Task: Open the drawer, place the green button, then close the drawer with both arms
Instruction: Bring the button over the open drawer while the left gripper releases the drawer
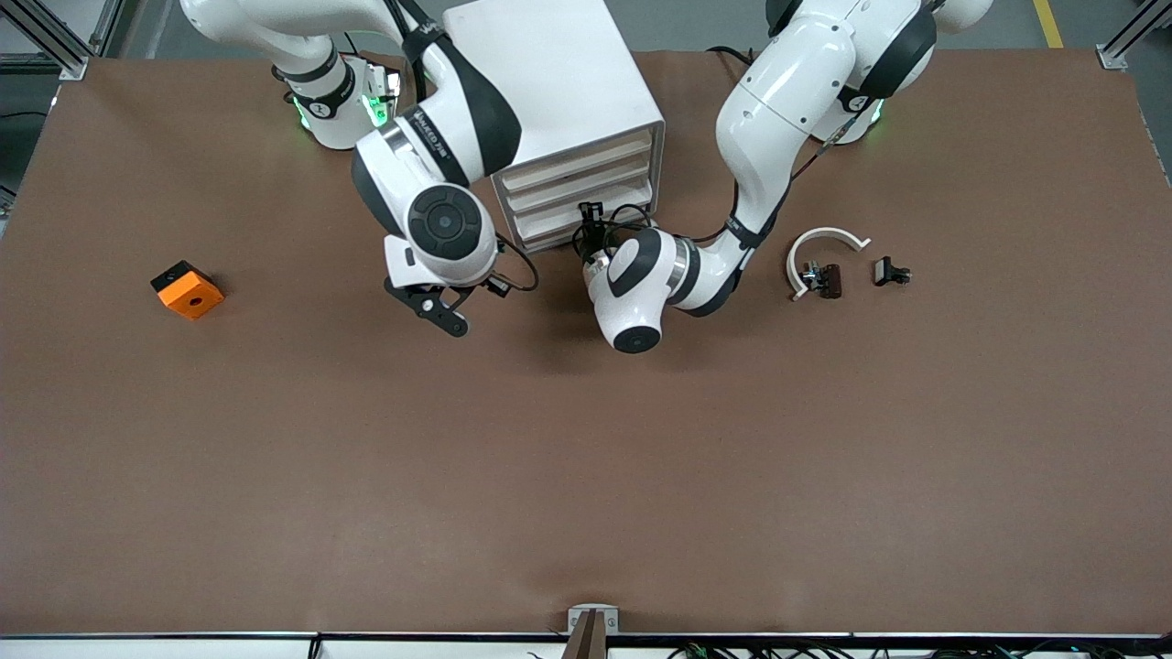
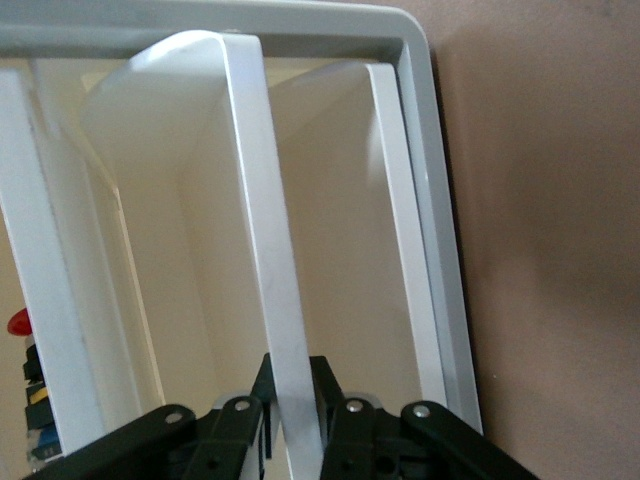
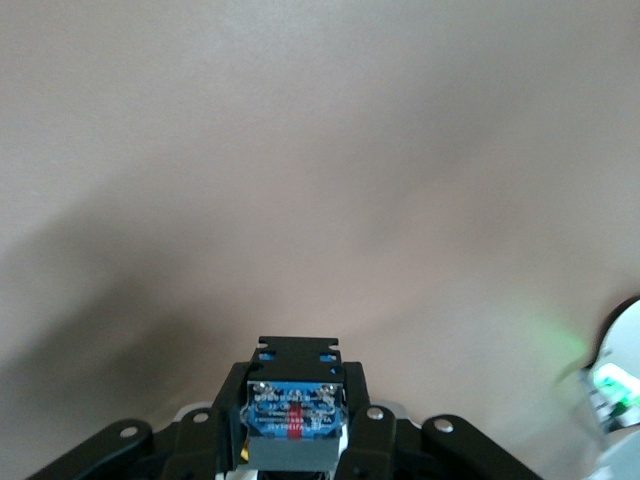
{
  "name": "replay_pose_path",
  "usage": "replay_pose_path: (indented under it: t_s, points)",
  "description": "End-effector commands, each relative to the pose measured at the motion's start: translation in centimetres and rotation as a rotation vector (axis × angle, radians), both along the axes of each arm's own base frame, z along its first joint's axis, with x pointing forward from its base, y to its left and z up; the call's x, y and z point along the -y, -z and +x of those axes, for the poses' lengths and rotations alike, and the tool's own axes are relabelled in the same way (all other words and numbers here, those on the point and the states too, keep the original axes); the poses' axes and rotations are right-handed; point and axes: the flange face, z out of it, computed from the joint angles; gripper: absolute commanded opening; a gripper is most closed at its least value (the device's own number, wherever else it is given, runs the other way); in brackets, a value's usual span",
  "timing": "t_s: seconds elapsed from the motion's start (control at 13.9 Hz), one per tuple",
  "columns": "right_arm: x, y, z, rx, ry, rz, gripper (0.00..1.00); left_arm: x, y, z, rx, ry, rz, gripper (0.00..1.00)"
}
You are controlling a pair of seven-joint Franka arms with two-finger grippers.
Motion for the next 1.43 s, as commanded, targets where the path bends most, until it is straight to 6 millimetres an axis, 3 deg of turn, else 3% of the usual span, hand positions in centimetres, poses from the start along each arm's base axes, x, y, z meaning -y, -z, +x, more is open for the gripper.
replay_pose_path:
  t_s: [0.0, 0.5, 0.79, 0.86, 1.0, 1.15, 1.36]
  points:
    - [-2.8, -0.4, -1.4, 0.04, 0.073, -0.007, 0.24, -1.8, -0.1, 3.0, 0.038, -0.058, -0.005, 0.17]
    - [-6.0, -0.6, -3.0, 0.084, 0.153, 0.02, 0.24, -6.0, -1.2, 9.4, 0.122, -0.193, -0.036, 0.18]
    - [-8.9, -0.6, -4.9, 0.125, 0.206, 0.032, 0.24, -7.6, -1.5, 11.3, 0.167, -0.224, -0.068, 0.22]
    - [-9.8, -0.3, -5.6, 0.13, 0.214, 0.031, 0.23, -8.1, -1.8, 12.0, 0.175, -0.236, -0.073, 0.28]
    - [-11.2, 0.0, -6.7, 0.127, 0.236, 0.044, 0.22, -8.4, -2.4, 12.6, 0.189, -0.242, -0.081, 1.0]
    - [-11.7, 0.5, -7.1, 0.104, 0.268, 0.081, 0.22, -8.8, -3.5, 13.8, 0.221, -0.241, -0.112, 1.0]
    - [-12.7, 3.7, -8.5, 0.105, 0.285, 0.126, 0.21, -11.6, -5.9, 17.1, 0.265, -0.292, -0.132, 1.0]
